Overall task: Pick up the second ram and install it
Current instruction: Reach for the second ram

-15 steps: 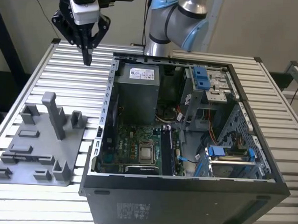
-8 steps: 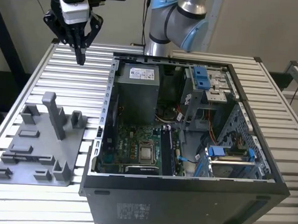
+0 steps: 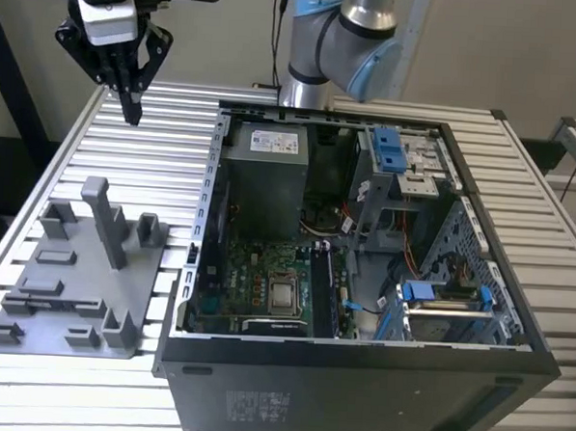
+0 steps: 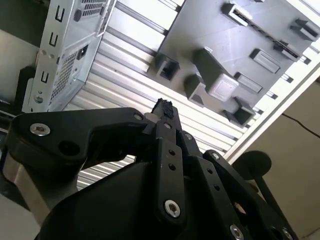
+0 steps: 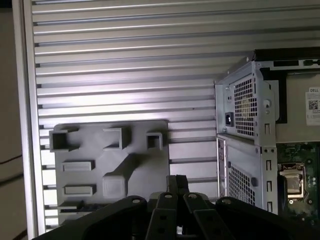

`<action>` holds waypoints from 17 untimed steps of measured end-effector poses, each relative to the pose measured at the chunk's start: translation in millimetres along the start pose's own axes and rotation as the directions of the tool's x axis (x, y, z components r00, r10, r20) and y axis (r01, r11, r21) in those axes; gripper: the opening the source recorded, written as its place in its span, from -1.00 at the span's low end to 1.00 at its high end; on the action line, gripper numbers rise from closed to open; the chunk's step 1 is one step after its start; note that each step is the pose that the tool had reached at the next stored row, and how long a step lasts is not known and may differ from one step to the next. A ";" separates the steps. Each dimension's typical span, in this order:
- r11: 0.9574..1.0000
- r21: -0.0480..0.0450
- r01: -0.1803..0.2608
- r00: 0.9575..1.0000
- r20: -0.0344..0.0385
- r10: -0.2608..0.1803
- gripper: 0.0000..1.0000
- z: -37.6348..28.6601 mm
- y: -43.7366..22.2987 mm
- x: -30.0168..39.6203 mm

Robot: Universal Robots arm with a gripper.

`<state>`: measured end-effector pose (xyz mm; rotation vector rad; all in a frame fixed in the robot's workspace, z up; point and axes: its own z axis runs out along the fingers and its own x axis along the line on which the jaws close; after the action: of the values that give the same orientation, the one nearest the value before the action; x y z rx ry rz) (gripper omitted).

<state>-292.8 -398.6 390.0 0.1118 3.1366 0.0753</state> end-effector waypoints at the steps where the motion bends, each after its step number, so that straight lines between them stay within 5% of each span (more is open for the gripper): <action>1: 1.000 0.000 0.000 1.000 0.000 0.000 -0.79 0.1 -0.2 3.0; 17: 0.999 0.000 0.043 0.999 -0.002 -0.043 -0.79 1.8 -1.3 38.0</action>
<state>-330.8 -397.0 388.2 0.0438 3.1393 0.0753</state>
